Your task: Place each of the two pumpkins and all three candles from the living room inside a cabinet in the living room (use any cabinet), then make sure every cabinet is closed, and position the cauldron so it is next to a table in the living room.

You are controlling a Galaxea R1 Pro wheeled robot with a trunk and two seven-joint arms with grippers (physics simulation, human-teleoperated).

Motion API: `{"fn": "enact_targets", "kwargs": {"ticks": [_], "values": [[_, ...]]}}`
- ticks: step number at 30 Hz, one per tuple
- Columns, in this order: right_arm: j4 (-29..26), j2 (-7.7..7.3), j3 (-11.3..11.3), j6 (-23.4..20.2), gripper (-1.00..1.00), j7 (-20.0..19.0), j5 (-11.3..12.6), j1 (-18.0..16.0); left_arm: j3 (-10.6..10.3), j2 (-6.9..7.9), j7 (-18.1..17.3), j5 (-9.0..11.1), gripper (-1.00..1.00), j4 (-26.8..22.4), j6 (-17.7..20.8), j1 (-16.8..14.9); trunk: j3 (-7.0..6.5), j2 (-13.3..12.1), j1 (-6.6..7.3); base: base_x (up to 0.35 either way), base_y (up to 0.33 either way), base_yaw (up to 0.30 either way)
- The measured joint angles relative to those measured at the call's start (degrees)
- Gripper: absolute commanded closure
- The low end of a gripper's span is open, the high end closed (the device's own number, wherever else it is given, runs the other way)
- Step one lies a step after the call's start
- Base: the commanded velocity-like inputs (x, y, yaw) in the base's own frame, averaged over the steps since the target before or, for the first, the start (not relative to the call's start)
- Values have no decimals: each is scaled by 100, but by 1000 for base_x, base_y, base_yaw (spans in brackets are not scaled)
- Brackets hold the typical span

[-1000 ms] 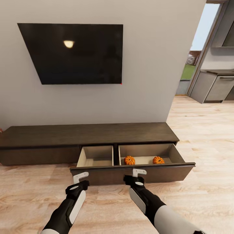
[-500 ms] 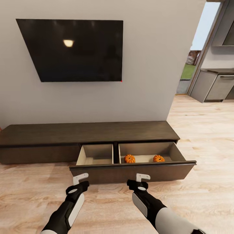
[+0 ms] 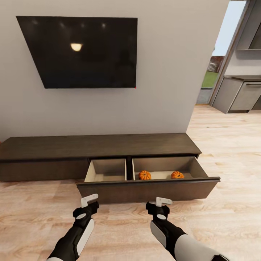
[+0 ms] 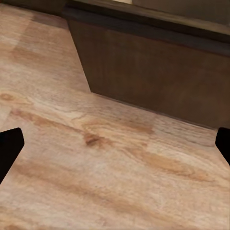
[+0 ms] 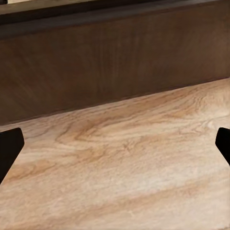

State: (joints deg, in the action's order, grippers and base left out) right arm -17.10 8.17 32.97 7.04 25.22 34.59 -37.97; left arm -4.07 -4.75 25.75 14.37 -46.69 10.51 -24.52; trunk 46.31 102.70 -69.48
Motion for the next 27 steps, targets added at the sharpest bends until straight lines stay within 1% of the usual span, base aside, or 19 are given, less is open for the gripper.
{"fn": "enact_targets", "kwargs": {"ticks": [5, 10, 11, 13, 14, 15, 16, 17, 18, 22, 27], "values": [[11, -1, 13, 230, -100, 0, -3, 0, -9, 0, 0, -3, -100, 34, -164, 0, 90, 201, -110, 0, 0, 0], [13, -6, 29, 667, -100, -5, -28, 0, -27, -3, 0, -7, -100, 107, -381, 0, 180, 401, -220, 0, 0, 0], [13, -4, 34, 777, -100, -19, -58, 0, -28, -5, 0, -9, -100, 167, -442, 0, 198, 441, -242, 0, 0, 0], [13, -1, 40, 1005, -100, -98, -208, 0, -87, -4, -3, -10, -100, 309, -563, 0, 233, 521, -286, 0, 0, 0], [13, -1, 40, 1101, -100, -164, -333, 0, -160, -3, -5, -11, -100, 356, -609, 0, 251, 562, -308, 0, 0, 0], [14, 1, 38, 1140, -100, -198, -398, 0, -204, -2, -6, -12, -100, 374, -626, 0, 269, 602, -329, 0, 0, 0], [15, 4, 37, 1193, -100, -254, -515, 0, -290, -2, -7, -12, -100, 398, -649, 0, 287, 642, -351, 0, 0, 0], [17, 5, 34, 1214, -100, -276, -567, 0, -332, -1, -8, -12, -100, 407, -658, 0, 305, 682, -373, 0, 0, 0], [18, 8, 30, 1250, -100, -316, -665, 0, -426, -1, -8, -13, -100, 423, -674, 0, 323, 722, -395, 0, 0, 0], [17, 10, 26, 1281, -100, -349, -745, 0, -507, 5, -9, -19, -100, 436, -692, 0, 395, 882, -483, 0, 0, 0], [20, 9, 31, 1290, -100, -367, -775, 0, -539, 39, -9, -21, -100, 446, -699, 0, 485, 1083, -593, 0, 0, 0]]}}
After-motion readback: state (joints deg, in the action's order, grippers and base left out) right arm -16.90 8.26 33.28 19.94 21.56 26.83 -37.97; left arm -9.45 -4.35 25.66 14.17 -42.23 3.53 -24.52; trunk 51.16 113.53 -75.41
